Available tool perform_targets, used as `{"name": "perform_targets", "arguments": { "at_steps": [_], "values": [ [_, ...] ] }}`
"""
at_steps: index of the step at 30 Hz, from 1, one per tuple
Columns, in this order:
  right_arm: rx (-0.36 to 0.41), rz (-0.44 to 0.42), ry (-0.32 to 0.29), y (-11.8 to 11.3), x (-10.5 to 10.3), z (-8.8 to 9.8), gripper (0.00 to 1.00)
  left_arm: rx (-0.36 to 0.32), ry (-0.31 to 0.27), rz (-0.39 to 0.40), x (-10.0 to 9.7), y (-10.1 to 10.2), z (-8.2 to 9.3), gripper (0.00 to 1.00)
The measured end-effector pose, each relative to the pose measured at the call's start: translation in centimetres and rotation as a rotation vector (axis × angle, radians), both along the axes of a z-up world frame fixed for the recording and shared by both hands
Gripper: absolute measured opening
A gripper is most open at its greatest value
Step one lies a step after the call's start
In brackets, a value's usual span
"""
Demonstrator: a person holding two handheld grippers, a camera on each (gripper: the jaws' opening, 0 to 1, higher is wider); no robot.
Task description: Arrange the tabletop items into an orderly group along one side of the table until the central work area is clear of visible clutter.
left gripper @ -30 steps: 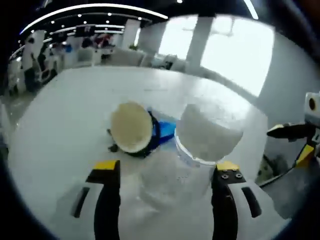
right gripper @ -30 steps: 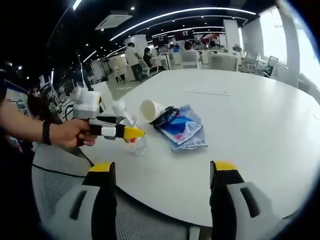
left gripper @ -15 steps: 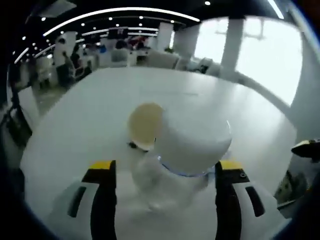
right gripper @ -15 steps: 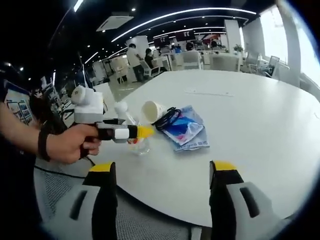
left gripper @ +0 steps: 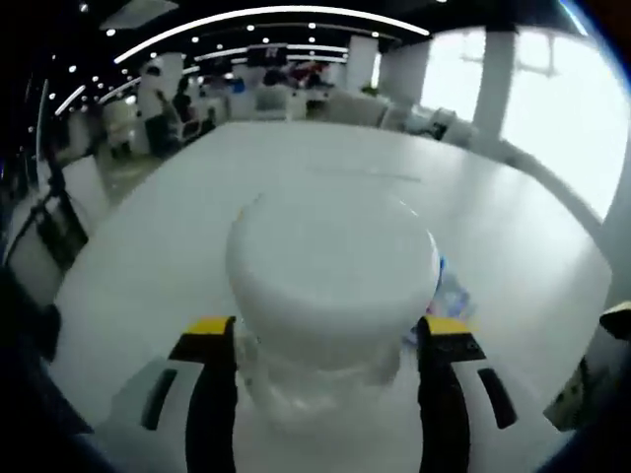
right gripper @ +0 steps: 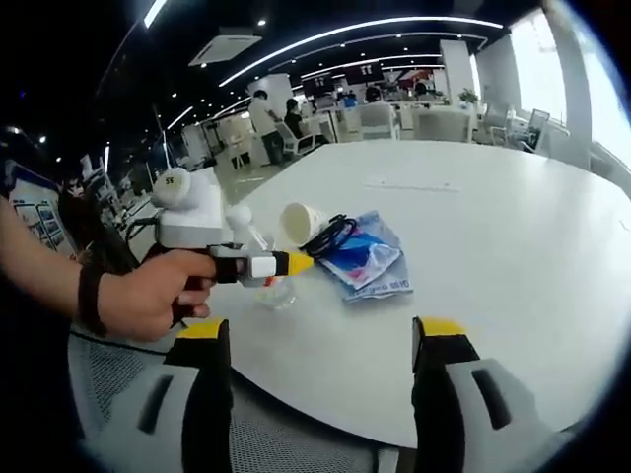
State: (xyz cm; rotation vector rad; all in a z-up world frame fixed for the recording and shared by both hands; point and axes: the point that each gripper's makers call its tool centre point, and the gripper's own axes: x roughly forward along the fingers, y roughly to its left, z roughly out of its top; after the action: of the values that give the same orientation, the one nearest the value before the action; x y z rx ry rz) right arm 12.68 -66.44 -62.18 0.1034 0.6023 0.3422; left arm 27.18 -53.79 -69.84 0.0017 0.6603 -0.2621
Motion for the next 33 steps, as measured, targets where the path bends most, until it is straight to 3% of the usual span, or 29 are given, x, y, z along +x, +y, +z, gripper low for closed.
{"name": "perform_targets", "arguments": {
  "at_steps": [2,3,4,6,8,16,26,31,33],
  "values": [
    [0.003,-0.002,-0.001,0.0,0.0,0.0,0.74,0.005,-0.021,0.036,0.3,0.3,0.3,0.64],
    [0.005,-0.002,-0.001,-0.1,0.0,0.0,0.74,0.009,-0.025,0.043,0.4,0.5,0.4,0.55],
    [0.01,-0.003,0.0,-0.1,0.0,0.0,0.74,0.099,0.01,0.027,-0.1,1.4,-0.2,0.51],
    [0.02,-0.007,0.002,-0.1,0.0,0.0,0.74,0.055,0.0,-0.032,0.3,0.2,-0.5,0.49],
    [0.022,-0.011,0.002,-0.2,0.0,0.0,0.74,0.08,0.009,-0.06,0.2,0.4,-0.9,0.45],
    [0.031,-0.015,0.007,-0.2,0.1,0.0,0.73,0.022,-0.005,-0.144,0.6,0.5,-0.5,0.44],
    [0.03,-0.019,0.011,-0.3,0.1,-0.1,0.73,0.07,-0.066,-0.456,0.2,-0.1,-0.4,0.44],
    [0.024,-0.014,0.017,-0.2,0.0,-0.2,0.73,-0.013,-0.08,-0.574,-0.2,-0.2,0.1,0.43],
    [0.018,-0.011,0.02,-0.2,0.0,-0.3,0.72,-0.023,-0.088,-0.67,-0.4,0.0,0.0,0.43]
  ]
}}
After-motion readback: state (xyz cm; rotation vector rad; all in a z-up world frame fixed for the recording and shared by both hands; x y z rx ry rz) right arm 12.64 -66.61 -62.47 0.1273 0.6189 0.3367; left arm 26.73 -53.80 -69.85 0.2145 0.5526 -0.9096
